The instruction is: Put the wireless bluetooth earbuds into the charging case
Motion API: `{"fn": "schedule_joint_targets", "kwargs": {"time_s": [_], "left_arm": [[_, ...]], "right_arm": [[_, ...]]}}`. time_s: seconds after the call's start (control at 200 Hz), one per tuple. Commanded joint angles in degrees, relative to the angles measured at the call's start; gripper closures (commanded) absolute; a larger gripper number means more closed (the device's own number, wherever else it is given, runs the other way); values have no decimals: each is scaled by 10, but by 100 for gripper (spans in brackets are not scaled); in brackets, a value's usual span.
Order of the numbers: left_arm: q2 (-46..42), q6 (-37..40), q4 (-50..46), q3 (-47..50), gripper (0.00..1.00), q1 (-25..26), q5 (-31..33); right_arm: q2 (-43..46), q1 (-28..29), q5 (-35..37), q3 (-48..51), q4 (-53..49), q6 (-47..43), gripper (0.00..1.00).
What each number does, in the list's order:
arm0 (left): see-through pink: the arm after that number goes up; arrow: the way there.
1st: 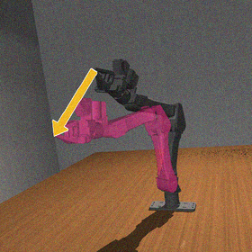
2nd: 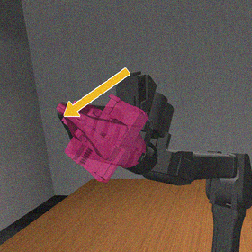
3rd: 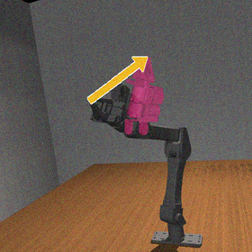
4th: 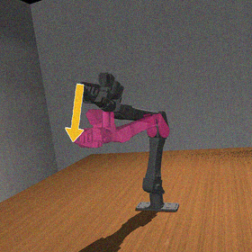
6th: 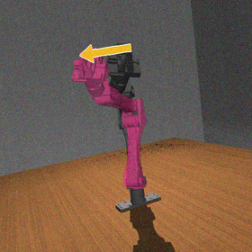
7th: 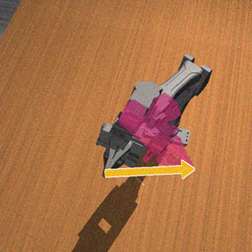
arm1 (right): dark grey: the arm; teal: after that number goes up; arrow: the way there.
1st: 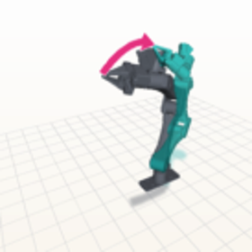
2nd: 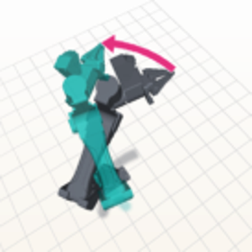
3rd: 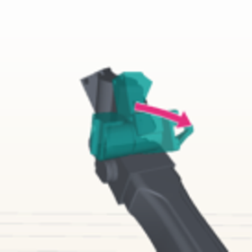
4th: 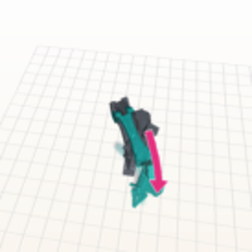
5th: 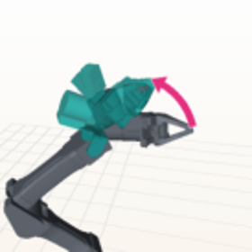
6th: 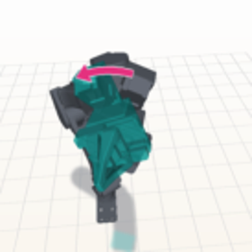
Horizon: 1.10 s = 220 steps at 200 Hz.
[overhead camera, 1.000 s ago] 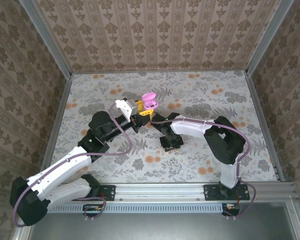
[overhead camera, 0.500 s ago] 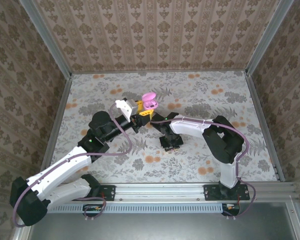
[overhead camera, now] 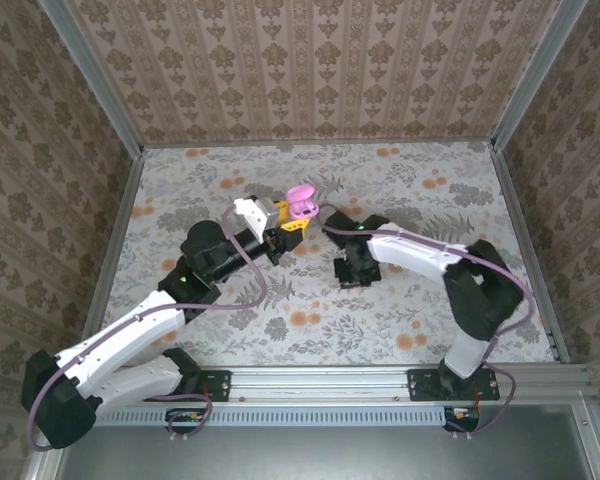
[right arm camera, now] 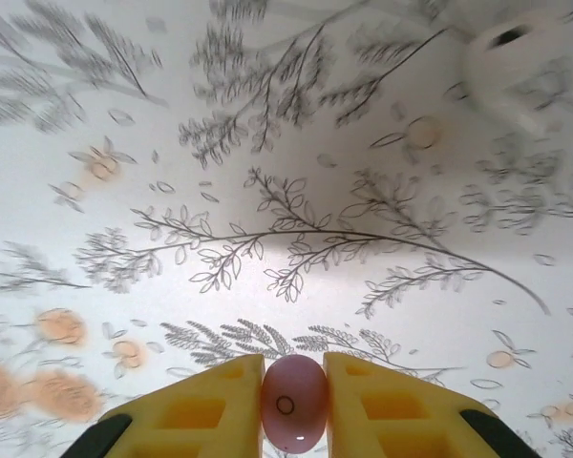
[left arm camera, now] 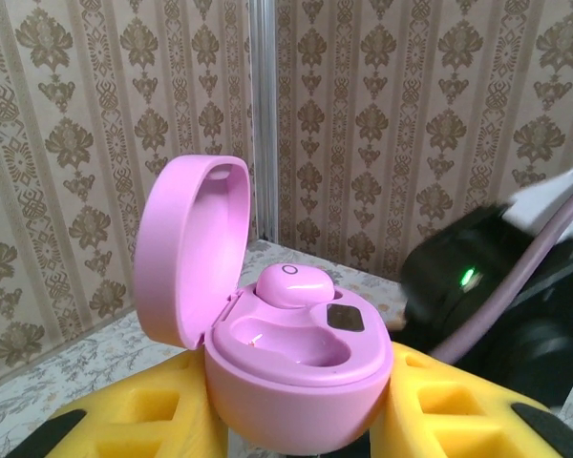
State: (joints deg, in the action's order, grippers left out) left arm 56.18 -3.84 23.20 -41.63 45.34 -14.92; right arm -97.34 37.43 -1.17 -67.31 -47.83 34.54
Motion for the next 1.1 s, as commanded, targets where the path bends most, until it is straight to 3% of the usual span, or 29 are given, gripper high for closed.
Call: {"fn": "schedule_joint_targets", "kwargs": {"time_s": [0.0,0.25,0.495,0.78,1.095], "left_arm": [[13,-7,22,-22,63,2,3],[49,-14,38,-30,63,4,3],[84,-25,64,-31,64,4,-8],[116,-28,80,-34,64,8,-21],[125,-18,81,-32,64,14,-29]], "right_arm": [[77,-35,-52,23,34,14,76],[212,-116,-145,14,57,52,76],[276,-136,-208,-49,67,89,75],[292,-135,-268,-101,124,132,75],[240,-92,-295,-143,158,127,74]]}}
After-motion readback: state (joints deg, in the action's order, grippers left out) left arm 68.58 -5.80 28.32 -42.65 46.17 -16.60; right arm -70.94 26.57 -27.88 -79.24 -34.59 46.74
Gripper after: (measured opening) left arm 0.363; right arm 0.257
